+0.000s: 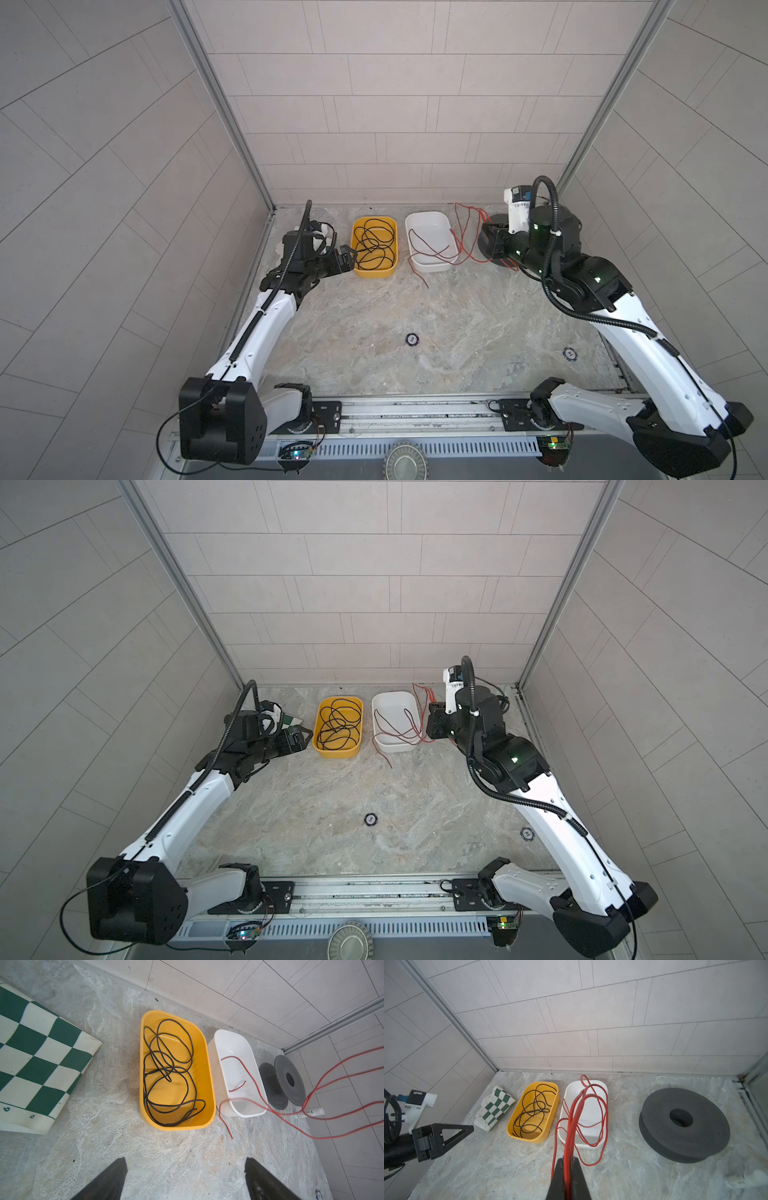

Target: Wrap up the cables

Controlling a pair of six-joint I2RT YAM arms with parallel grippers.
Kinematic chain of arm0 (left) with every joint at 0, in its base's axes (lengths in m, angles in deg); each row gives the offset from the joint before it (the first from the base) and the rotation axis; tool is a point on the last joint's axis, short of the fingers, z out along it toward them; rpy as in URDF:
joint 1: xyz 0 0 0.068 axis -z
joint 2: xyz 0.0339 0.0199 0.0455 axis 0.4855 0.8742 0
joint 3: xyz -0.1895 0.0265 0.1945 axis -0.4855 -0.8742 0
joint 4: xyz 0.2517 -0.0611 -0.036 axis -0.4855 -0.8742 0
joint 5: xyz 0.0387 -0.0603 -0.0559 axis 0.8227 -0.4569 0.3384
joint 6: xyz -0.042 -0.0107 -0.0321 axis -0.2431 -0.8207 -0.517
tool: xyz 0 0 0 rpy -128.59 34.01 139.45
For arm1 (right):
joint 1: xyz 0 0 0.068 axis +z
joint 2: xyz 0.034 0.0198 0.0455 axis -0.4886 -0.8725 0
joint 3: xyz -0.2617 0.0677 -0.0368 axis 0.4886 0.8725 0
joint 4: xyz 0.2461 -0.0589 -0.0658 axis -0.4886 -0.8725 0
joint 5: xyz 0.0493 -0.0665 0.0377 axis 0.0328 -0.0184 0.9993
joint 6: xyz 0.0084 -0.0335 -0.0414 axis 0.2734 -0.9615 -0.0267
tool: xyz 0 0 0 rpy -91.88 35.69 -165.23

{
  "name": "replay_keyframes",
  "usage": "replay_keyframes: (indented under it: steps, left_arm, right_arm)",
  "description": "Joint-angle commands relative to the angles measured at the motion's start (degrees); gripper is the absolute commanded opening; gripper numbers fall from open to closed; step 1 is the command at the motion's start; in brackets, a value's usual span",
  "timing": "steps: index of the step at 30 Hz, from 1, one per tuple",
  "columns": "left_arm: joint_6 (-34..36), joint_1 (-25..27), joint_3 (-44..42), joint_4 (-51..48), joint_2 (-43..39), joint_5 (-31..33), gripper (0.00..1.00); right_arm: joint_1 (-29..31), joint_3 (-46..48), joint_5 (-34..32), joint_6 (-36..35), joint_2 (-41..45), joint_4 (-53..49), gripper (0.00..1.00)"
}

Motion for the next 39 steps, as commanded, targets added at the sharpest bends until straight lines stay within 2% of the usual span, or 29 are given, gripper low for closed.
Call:
replay_keyframes:
  steps: [1, 5, 9, 15, 19, 28, 34, 39]
  left_arm:
    - [-0.62, 0.25, -0.50, 1.70, -1.03, -0.95, 0.94]
    - [-1.35, 0.23, -0.59, 2.36, -0.84, -1.17, 0.94]
    - [-1.57, 0.32, -0.75, 2.44, -0.60, -1.44, 0.94]
    - [-1.60, 0.24, -0.91, 2.28, -0.45, -1.66, 0.94]
    - [-2.01, 0.26, -0.83, 2.51, -0.14, -2.03, 0.94]
    - [-1.77, 0.26, -0.61, 2.17, -0.37, -2.06, 0.94]
    - [-2.29, 0.27, -0.94, 2.51, -0.24, -2.72, 0.94]
    - [-3.53, 0.40, -0.71, 2.68, 1.07, -4.29, 0.94]
  right_arm:
    - [-0.14, 4.85, -2.57, 5.18, 3.55, -8.01, 0.00]
    - [-1.07, 14.27, -2.93, 8.46, 6.38, -8.66, 0.00]
    - [-1.80, 21.92, -2.41, 9.55, 6.17, -5.02, 0.00]
    - [-4.68, 28.11, -2.64, 9.63, 3.58, -2.31, 0.00]
    - [-7.69, 30.95, -0.99, 9.55, 2.11, -0.85, 0.05]
    - [-11.94, 30.01, 3.75, 9.11, -3.36, 4.20, 0.42]
    - [-15.19, 27.62, 6.97, 11.21, -7.06, 9.40, 0.79]
    - [-16.83, 28.53, 15.20, 14.71, -10.79, 19.82, 0.80]
